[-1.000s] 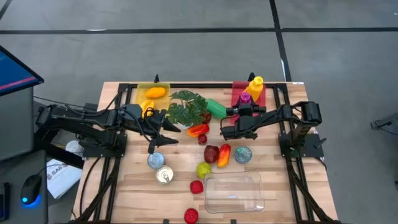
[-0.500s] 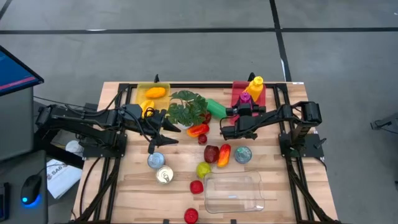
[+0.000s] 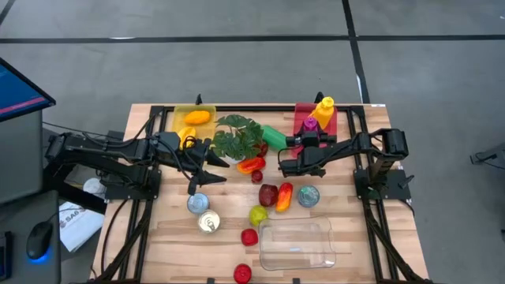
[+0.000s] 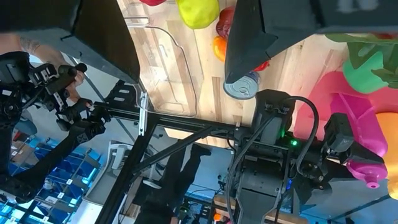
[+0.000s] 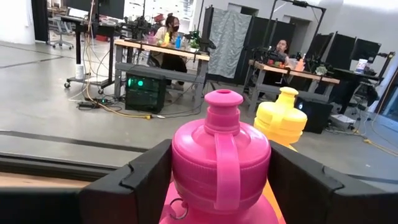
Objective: Pick & Place Food Item
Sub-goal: Put the pink water bottle into the pink bin
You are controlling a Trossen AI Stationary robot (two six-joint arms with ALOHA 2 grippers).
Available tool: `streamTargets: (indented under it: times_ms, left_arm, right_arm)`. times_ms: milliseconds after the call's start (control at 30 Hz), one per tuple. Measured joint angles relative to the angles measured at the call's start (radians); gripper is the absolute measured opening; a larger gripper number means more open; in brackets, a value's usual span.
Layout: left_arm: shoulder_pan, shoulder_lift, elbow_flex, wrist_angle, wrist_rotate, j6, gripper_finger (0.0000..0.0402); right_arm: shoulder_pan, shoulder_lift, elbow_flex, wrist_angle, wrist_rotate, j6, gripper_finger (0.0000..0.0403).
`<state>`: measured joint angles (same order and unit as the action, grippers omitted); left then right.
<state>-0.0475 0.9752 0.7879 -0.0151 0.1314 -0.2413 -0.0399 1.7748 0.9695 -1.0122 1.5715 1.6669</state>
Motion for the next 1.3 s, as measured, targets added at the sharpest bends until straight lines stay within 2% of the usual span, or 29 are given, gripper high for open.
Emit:
streamTargets:
  times_ms: [1167, 1300]
  left_arm:
    - [0.0, 0.0, 0.0, 0.001, 0.0, -0.002, 0.0227]
    - [0.0, 0.0, 0.0, 0.001, 0.0, -0.002, 0.0227]
  right_arm:
    - [0.001, 0.0, 0.0, 0.002, -0.002, 0.027, 0.0241]
    - [0.001, 0.0, 0.0, -0.008, -0.005, 0.026, 0.026]
